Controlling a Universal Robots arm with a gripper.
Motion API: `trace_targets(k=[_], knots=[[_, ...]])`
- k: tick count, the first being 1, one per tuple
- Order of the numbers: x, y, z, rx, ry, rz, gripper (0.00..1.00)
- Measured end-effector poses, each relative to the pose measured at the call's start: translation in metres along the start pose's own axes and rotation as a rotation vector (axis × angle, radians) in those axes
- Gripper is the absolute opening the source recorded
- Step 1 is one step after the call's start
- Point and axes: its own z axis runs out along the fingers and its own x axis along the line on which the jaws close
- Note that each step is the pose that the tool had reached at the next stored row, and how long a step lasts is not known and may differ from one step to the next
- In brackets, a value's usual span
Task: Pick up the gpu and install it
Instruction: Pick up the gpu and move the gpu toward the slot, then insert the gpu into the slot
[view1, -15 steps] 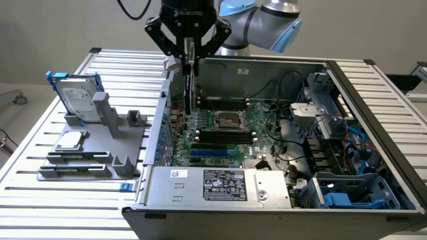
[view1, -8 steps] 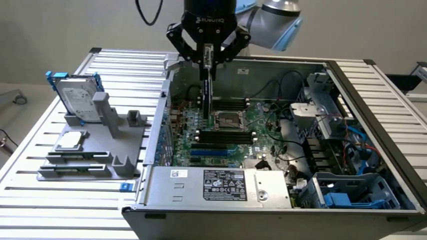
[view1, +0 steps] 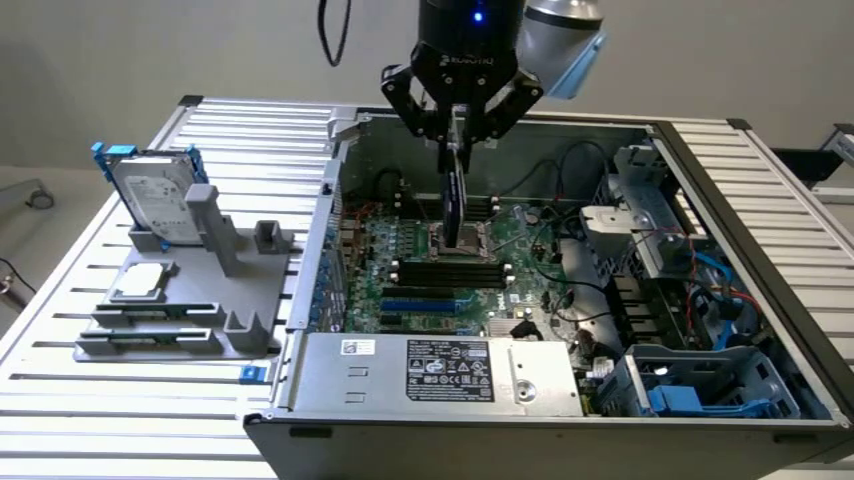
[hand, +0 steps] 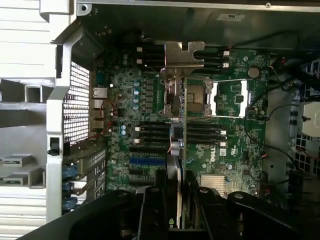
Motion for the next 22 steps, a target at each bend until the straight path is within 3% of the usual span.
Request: trace_targets(k=[5, 7, 22], knots=[[-0.0101, 0.0067, 0.008, 0.0028, 0.0016, 0.001, 0.27], [-0.0106, 0.0084, 0.01, 0.0054, 0.0032, 0.001, 0.27], [-0.0106, 0.0084, 0.01, 0.0055, 0.0036, 0.001, 0.27]])
